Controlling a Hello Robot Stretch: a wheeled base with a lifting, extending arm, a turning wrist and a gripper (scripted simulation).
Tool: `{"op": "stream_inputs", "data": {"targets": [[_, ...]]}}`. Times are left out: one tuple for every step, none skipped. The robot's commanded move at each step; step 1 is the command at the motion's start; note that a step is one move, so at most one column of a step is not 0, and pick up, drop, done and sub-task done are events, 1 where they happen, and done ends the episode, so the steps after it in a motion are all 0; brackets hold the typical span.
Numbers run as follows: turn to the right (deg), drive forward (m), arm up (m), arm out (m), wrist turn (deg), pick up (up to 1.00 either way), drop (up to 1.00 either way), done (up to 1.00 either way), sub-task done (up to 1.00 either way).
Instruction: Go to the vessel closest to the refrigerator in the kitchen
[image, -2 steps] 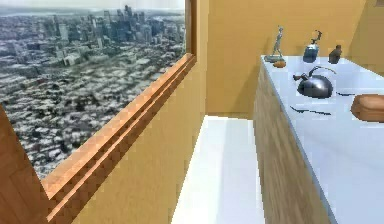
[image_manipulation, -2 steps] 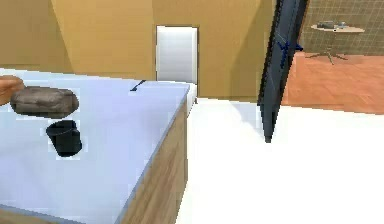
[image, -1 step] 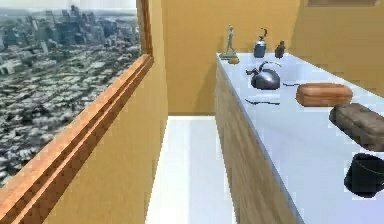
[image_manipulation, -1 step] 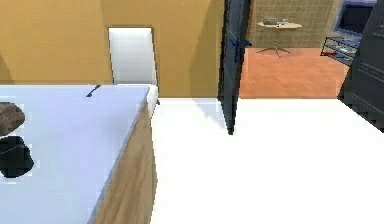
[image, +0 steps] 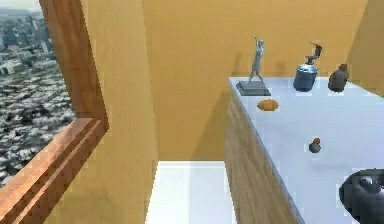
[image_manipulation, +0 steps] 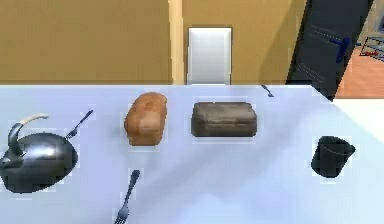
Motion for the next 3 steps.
{"op": "stream_inputs", "data": {"targets": [[0.0,0.95,0.0,0.0,0.0,0.0,0.0,0.0,0.0],[45.0,0.0,0.0,0.0,0.0,0.0,0.0,0.0,0.0],[45.0,0.0,0.0,0.0,0.0,0.0,0.0,0.0,0.0]]}}
